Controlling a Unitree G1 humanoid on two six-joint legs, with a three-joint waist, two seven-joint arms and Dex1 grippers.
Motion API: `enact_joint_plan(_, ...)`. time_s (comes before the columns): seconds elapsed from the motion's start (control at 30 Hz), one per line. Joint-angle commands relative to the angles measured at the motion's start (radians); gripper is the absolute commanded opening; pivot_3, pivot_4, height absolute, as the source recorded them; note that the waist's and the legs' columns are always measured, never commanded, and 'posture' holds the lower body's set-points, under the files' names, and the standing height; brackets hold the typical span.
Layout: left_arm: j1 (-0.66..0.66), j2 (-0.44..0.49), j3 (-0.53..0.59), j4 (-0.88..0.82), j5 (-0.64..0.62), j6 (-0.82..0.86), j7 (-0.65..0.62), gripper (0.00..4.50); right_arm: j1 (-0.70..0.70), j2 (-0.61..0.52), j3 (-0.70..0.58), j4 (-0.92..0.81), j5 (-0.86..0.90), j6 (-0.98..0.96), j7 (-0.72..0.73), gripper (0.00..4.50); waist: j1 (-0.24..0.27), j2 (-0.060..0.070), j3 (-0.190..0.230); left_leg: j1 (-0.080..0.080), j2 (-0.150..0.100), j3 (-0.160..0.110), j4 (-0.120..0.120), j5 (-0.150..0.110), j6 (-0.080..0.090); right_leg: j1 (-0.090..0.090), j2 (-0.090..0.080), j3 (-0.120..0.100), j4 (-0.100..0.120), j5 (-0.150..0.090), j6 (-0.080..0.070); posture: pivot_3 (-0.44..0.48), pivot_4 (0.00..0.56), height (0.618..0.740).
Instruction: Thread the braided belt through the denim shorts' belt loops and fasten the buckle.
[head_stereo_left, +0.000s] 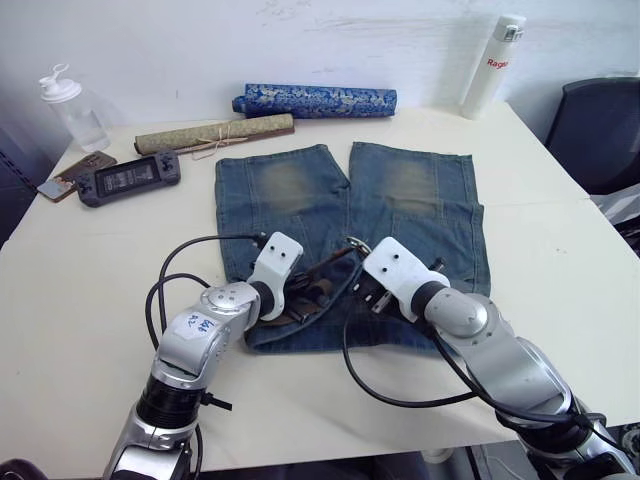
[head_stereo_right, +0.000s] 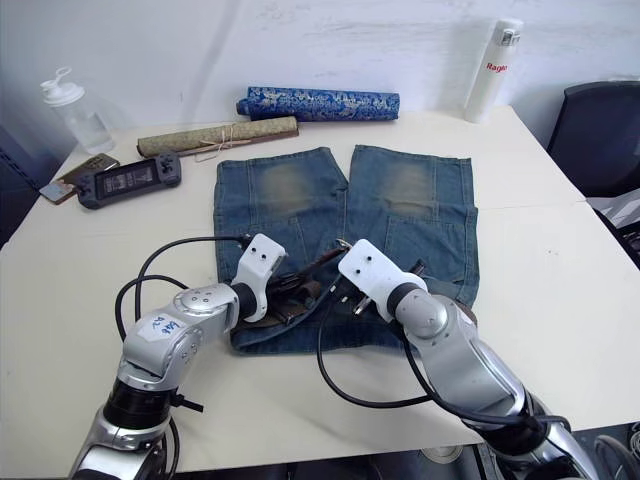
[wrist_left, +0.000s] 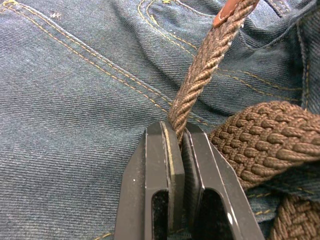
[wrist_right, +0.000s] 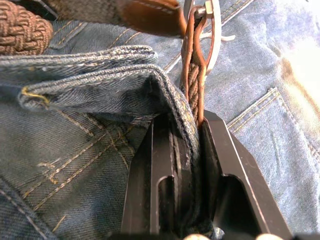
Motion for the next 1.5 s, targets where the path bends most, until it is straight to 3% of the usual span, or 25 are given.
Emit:
enact_joint_plan(0.03, 0.018, -0.013, -0.06, 0.146, 0.056, 0.042, 0.028, 0.0, -0.036, 0.01, 0.051, -0.014, -0.002, -0.023, 0.019, 0.01, 0.001, 0.0, 0.0, 0.0, 0.0, 0.0, 0.0, 0.0, 0.0, 0.0, 0.0, 0.0, 0.0, 0.0, 0.0, 0.0, 0.15, 0.637)
enact_joint_plan(0.47, 0.022, -0.131, 0.005, 0.075, -0.027, -0.24, -0.106, 0.0, -0.011, -0.044, 0.105, -0.003, 0.016, -0.017, 0.082, 0.01, 0.025, 0.0, 0.002, -0.002, -0.003, -0.005, -0.006, 0.002, 0.002, 0.006, 0.0, -0.001, -0.016, 0.004, 0.004, 0.0, 0.15, 0.637)
enact_joint_plan(0.77, 0.032, -0.116, 0.009, 0.072, -0.012, -0.322, -0.17, 0.0, 0.041, -0.079, 0.05, -0.056, 0.006, -0.054, 0.093, 0.01, 0.022, -0.005, 0.007, -0.011, -0.003, -0.003, -0.018, 0.005, -0.003, -0.007, -0.001, -0.001, -0.023, 0.004, 0.003, 0.0, 0.15, 0.637)
enact_joint_plan(0.93, 0.043, -0.115, -0.002, 0.065, -0.014, -0.327, -0.185, 0.0, 0.107, -0.035, -0.085, -0.139, 0.069, -0.009, 0.122, 1.94, 0.025, -0.006, 0.009, -0.015, -0.003, -0.003, -0.018, 0.004, -0.002, -0.009, -0.001, -0.001, -0.027, 0.005, 0.004, 0.0, 0.15, 0.637)
enact_joint_plan(1.03, 0.048, -0.113, -0.01, 0.064, -0.01, -0.33, -0.189, 0.0, 0.128, -0.037, -0.208, -0.212, 0.127, 0.038, 0.182, 3.42, 0.025, -0.006, 0.009, -0.018, -0.003, -0.003, -0.018, 0.004, -0.002, -0.013, -0.001, -0.001, -0.026, 0.005, 0.004, 0.0, 0.15, 0.637)
enact_joint_plan(1.13, 0.047, -0.112, -0.013, 0.066, -0.008, -0.333, -0.192, 0.0, 0.132, -0.044, -0.341, -0.276, 0.208, 0.082, 0.266, 4.43, 0.025, -0.006, 0.012, -0.019, -0.003, -0.003, -0.018, 0.004, -0.002, -0.013, -0.001, -0.001, -0.026, 0.005, 0.004, 0.0, 0.15, 0.637)
enact_joint_plan(1.37, 0.042, -0.11, -0.028, 0.072, -0.005, -0.336, -0.202, 0.0, -0.013, -0.02, -0.644, -0.261, 0.42, 0.092, 0.444, 4.43, 0.026, -0.004, 0.018, -0.019, -0.003, -0.001, -0.017, 0.004, -0.001, -0.013, -0.001, -0.001, -0.026, 0.005, 0.005, 0.0, 0.15, 0.637)
enact_joint_plan(1.43, 0.041, -0.111, -0.031, 0.072, -0.005, -0.337, -0.201, 0.0, -0.044, -0.055, -0.648, -0.207, 0.418, 0.036, 0.438, 4.43, 0.028, -0.004, 0.019, -0.018, -0.003, -0.001, -0.017, 0.004, -0.001, -0.013, -0.001, -0.001, -0.026, 0.006, 0.005, 0.0, 0.15, 0.637)
enact_joint_plan(1.5, 0.04, -0.113, -0.035, 0.073, -0.005, -0.338, -0.201, 0.0, -0.071, -0.154, -0.569, -0.111, 0.338, -0.121, 0.432, 4.43, 0.031, -0.004, 0.02, -0.019, -0.003, -0.002, -0.017, 0.005, -0.001, -0.013, -0.001, -0.001, -0.026, 0.006, 0.005, 0.0, 0.15, 0.637)
